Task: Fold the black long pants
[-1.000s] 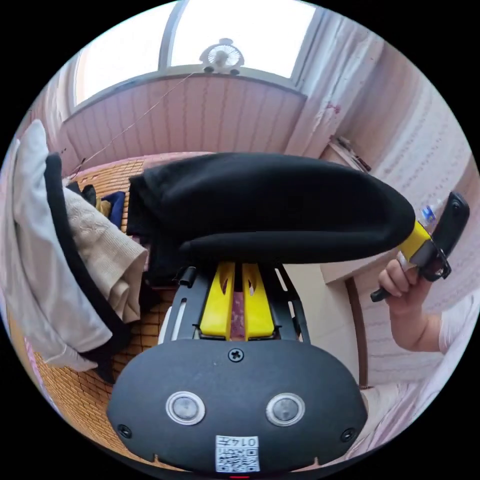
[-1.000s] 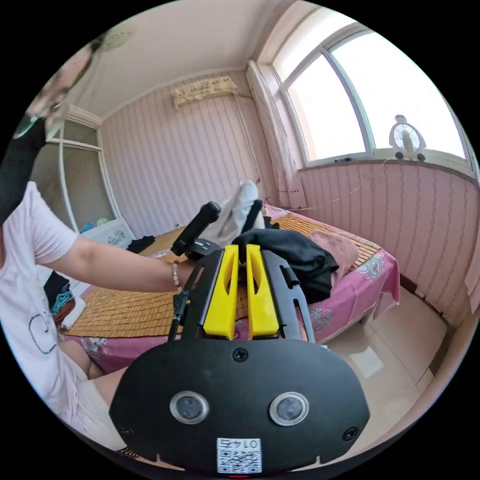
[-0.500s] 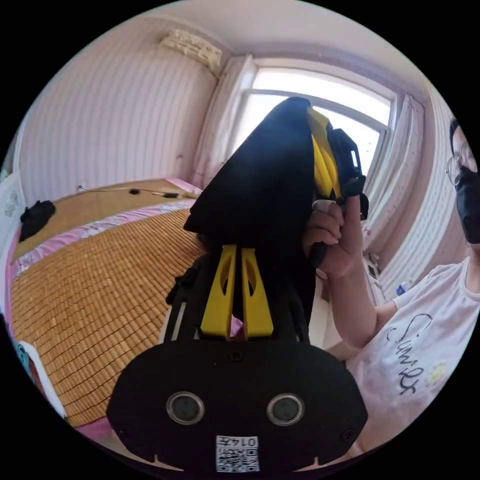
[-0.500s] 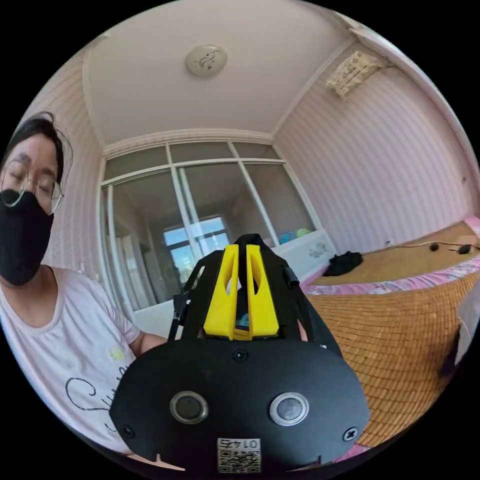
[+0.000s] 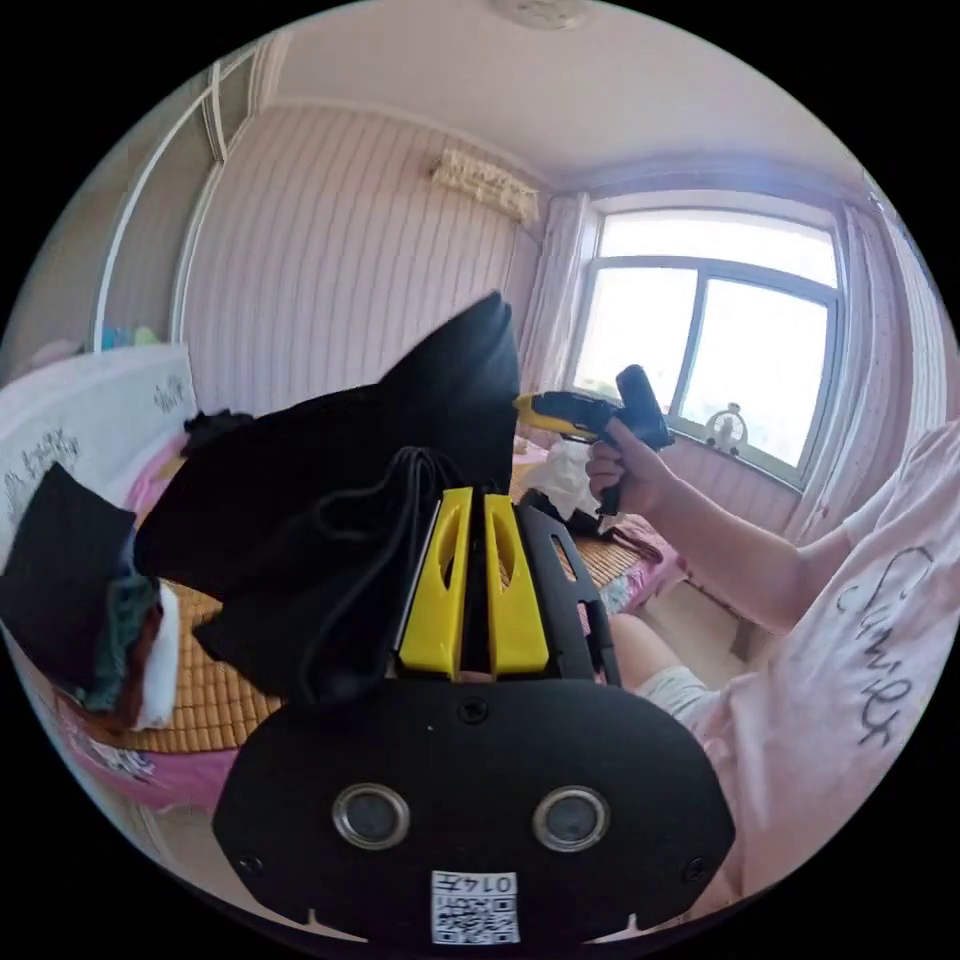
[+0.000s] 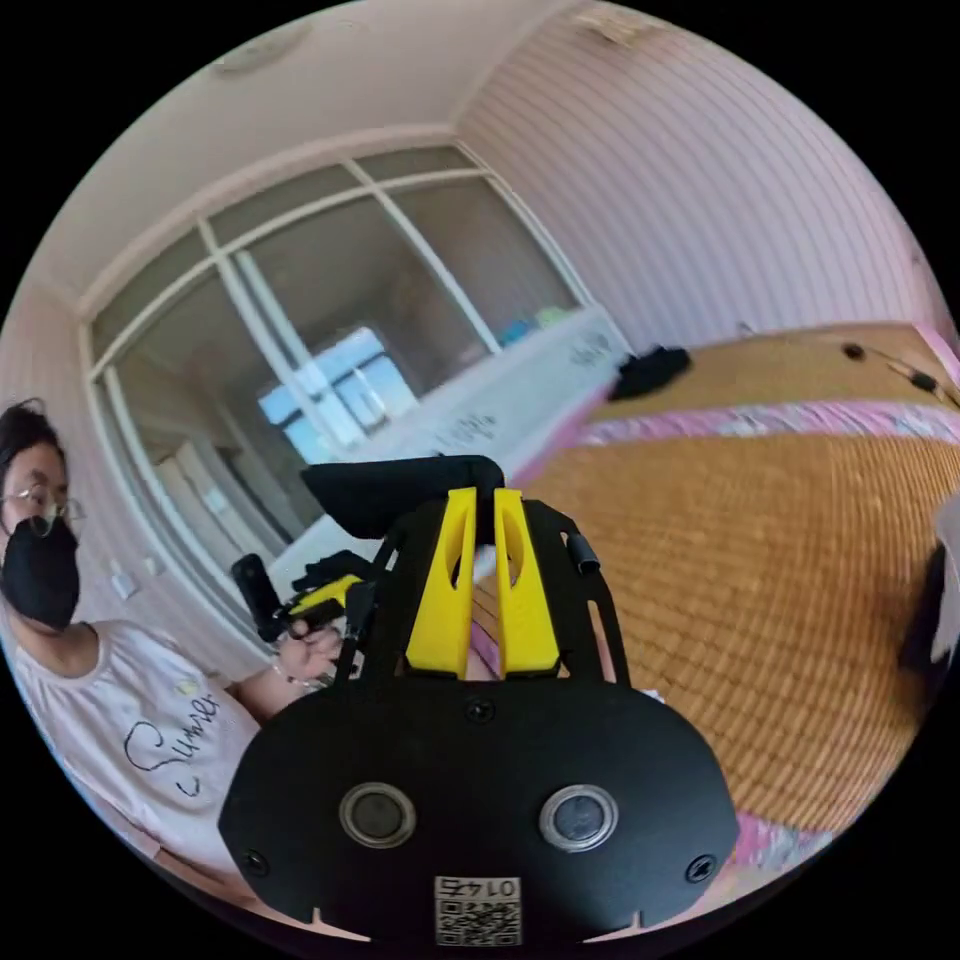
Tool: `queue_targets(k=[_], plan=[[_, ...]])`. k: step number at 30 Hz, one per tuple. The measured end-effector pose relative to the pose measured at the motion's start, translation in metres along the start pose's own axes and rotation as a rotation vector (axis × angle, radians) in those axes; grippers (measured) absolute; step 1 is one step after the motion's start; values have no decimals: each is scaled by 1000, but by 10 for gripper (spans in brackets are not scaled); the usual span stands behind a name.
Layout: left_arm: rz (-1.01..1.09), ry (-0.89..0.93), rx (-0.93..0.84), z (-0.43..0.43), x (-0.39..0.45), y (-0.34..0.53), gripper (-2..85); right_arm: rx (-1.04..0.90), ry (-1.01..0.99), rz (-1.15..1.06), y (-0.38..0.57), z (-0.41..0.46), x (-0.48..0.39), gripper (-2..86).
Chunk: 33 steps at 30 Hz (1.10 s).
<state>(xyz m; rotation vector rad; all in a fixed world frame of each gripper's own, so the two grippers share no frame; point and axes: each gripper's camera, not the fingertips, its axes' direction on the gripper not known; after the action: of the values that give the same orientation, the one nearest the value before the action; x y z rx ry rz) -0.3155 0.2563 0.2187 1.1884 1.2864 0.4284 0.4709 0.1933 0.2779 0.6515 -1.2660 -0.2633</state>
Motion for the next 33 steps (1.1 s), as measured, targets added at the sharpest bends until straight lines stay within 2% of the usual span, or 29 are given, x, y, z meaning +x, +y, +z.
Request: queue_targets(k=[2, 4, 5, 7, 12, 14, 18, 21, 23, 27, 28, 33], plan=[[-119, 34, -190, 39, -34, 33, -1, -167, 272, 215, 38, 41, 63, 5], [-235, 115, -310, 56, -59, 57, -5, -265, 330, 323, 65, 66, 92, 4], [-311, 183, -312, 56, -74, 69, -7, -300, 322, 351, 79, 81, 99, 4], [-385, 202, -294, 48, -93, 77, -8, -327, 336, 359, 92, 105, 100, 9], [-462, 43, -331, 38, -142, 73, 1, -491, 370, 282, 98, 197, 85, 52], [-484, -7, -338, 42, -168, 66, 32, -575, 407, 215, 98, 249, 72, 80], [-480, -122, -383, 59, -208, 47, 64, -616, 435, 166, 94, 312, 57, 116], [-427, -213, -451, 86, -235, 26, 67, -655, 522, 155, 90, 353, 54, 105], [-407, -283, -544, 115, -255, 16, 79, -658, 664, 95, 87, 372, 48, 26], [-444, -352, -669, 151, -276, 14, 83, -699, 659, -13, 84, 391, 40, 5], [-441, -361, -767, 163, -279, 19, 78, -710, 637, -22, 82, 394, 40, 2], [-346, -418, -822, 164, -266, 5, 26, -610, 533, -41, 64, 368, 25, -3]])
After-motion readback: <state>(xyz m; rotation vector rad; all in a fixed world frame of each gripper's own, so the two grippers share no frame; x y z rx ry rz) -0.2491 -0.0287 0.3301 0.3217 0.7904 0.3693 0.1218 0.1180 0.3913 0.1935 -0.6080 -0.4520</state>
